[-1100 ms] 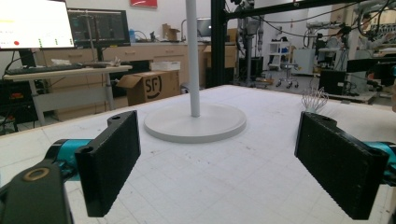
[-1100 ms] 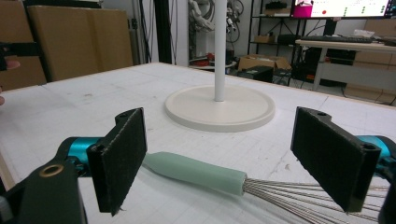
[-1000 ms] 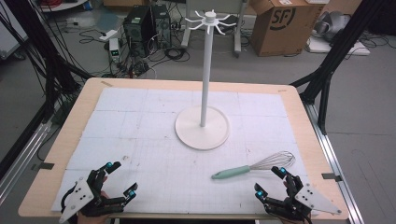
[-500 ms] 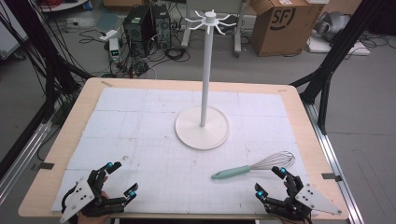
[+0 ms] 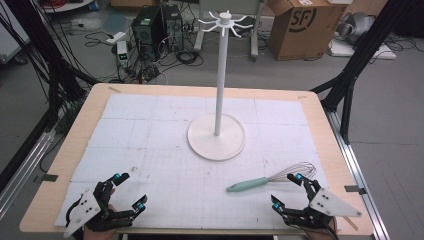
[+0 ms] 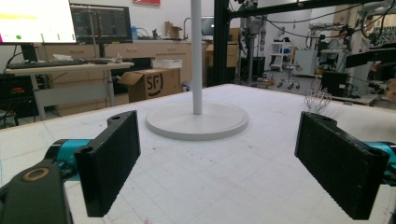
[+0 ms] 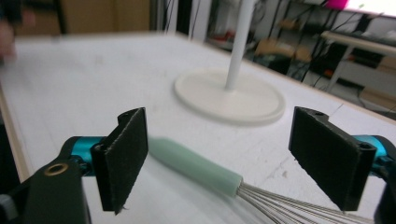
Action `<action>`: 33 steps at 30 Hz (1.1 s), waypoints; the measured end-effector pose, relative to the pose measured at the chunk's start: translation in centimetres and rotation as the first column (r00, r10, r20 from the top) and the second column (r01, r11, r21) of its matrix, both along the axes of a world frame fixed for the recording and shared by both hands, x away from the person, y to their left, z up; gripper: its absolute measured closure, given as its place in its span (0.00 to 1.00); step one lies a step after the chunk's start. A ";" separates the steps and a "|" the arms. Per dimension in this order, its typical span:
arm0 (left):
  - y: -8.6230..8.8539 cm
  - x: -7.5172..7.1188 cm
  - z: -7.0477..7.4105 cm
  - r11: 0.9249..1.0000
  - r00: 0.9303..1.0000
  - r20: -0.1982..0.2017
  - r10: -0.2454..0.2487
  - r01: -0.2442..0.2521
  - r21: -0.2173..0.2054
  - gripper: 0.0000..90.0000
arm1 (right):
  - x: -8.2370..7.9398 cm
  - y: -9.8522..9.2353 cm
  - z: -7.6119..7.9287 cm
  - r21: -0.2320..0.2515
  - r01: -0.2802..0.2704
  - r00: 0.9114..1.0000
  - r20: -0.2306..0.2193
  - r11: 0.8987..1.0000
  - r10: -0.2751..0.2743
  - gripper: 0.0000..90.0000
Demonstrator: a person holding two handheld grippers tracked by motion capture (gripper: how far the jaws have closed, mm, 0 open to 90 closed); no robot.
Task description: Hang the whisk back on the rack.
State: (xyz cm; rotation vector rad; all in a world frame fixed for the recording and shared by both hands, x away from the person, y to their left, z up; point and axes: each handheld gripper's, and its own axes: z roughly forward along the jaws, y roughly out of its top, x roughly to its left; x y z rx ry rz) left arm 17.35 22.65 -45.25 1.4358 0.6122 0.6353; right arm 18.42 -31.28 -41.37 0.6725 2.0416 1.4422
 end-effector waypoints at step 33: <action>-0.4 -0.1 -0.1 0.999 0.999 0.000 -0.042 0.042 -0.002 0.16 | 9.0 2.9 0.4 -0.138 -0.344 0.871 -0.417 0.929 0.260 0.33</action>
